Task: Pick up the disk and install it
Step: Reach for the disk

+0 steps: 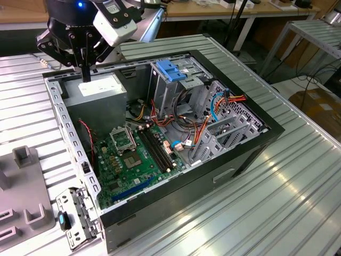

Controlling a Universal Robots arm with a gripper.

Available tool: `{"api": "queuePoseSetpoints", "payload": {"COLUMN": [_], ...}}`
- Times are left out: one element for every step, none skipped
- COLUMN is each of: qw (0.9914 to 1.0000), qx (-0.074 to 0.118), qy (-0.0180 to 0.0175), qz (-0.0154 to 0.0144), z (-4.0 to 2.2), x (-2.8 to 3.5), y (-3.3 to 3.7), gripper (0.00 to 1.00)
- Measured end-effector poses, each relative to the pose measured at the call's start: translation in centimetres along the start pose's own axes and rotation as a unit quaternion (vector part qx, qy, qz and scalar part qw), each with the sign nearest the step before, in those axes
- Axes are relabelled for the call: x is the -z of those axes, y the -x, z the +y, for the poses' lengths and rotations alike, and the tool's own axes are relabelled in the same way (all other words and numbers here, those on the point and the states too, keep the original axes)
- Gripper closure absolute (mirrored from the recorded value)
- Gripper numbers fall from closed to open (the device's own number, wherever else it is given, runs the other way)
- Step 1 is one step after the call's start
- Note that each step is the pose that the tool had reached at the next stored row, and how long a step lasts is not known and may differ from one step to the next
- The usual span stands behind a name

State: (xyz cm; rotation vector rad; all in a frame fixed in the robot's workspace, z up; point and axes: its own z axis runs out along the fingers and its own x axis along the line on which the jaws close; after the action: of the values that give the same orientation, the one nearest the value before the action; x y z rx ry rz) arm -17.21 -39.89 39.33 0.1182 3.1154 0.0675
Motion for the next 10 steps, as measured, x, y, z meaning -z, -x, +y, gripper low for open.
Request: {"api": "queuePoseSetpoints", "payload": {"qw": [1.0, 1.0, 1.0, 1.0, 1.0, 1.0, 1.0, 1.0, 1.0, 1.0], "qx": [0.0, 0.0, 0.0, 0.0, 0.0, 0.0, 0.0, 0.0, 0.0, 0.0], "qy": [0.0, 0.0, 0.0, 0.0, 0.0, 0.0, 0.0, 0.0, 0.0, 0.0], "qz": [0.0, 0.0, 0.0, 0.0, 0.0, 0.0, 0.0, 0.0, 0.0, 0.0], "z": [0.0, -0.01, -0.01, -0.01, -0.02, -0.02, -0.02, -0.03, -0.03, -0.03], "x": [0.0, 0.0, 0.0, 0.0, 0.0, 0.01, 0.01, 0.01, 0.01, 0.01], "y": [-0.04, -0.09, -0.15, -0.18, -0.22, -0.26, -0.3, -0.34, -0.37, -0.43], "gripper": [0.89, 0.89, 0.89, 0.89, 0.89, 0.89, 0.89, 0.89, 0.89, 0.89]}}
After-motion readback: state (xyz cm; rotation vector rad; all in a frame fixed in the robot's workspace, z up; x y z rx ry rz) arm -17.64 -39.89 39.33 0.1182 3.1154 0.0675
